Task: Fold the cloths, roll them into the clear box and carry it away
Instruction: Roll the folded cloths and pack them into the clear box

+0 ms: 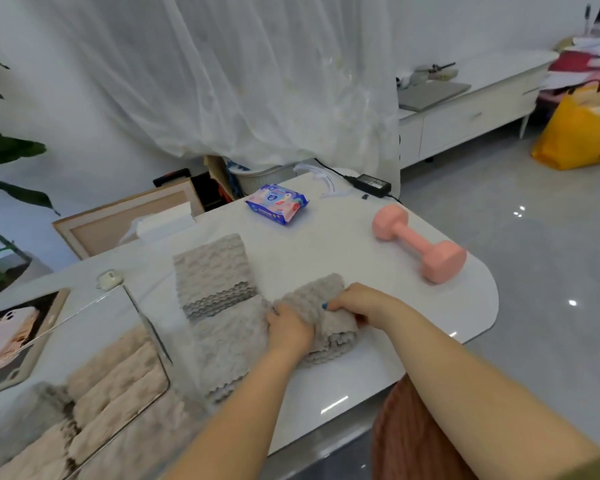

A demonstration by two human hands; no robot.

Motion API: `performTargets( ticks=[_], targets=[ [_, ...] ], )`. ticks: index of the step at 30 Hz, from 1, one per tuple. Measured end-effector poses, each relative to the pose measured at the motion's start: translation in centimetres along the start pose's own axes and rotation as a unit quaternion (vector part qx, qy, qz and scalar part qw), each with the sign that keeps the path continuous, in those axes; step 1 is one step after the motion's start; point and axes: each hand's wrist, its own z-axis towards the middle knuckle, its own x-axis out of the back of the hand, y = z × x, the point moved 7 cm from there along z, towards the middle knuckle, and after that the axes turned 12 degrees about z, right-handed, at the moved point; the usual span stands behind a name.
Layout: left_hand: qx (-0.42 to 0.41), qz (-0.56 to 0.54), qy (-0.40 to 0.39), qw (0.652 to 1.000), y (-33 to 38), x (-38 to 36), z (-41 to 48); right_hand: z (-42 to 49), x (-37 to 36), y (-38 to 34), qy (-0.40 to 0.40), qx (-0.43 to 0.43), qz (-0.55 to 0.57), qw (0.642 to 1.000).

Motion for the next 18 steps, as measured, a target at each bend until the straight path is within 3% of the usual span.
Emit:
performTargets(
  ticks=[2, 4, 8, 10, 13, 15, 18],
  targets=[
    [0.017, -0.073, -0.004, 0.997, -0.2, -0.2, 0.2, 0.0, -0.3, -0.8, -0.012, 0.019, 0.012, 1.000],
    [0.041, -0.223, -0.036, 0.973, -0.8, -0.8, 0.1, -0.5, -0.3, -1.8, -0.030, 0.037, 0.037, 0.998],
    [0.032, -0.488, -0.100, 0.867, -0.7, -0.9, -0.7, -1.6, 0.5, -3.5, -0.066, 0.099, 0.155, 0.981],
    [0.028, -0.552, -0.155, 0.819, -0.4, -0.4, -1.5, -2.2, 0.6, -4.2, -0.100, 0.121, 0.220, 0.963],
    [-0.027, -0.625, -0.166, 0.762, 0.2, 2.4, -2.3, -2.8, 0.2, -4.6, -0.130, 0.133, 0.263, 0.947],
    [-0.038, -0.632, -0.175, 0.754, -0.1, 3.9, -3.1, -3.1, -0.6, -4.2, -0.151, 0.122, 0.244, 0.950],
    [-0.040, -0.559, -0.179, 0.809, -1.7, 5.5, -5.2, -3.9, -2.4, -2.9, -0.199, 0.085, 0.170, 0.961]
  ],
)
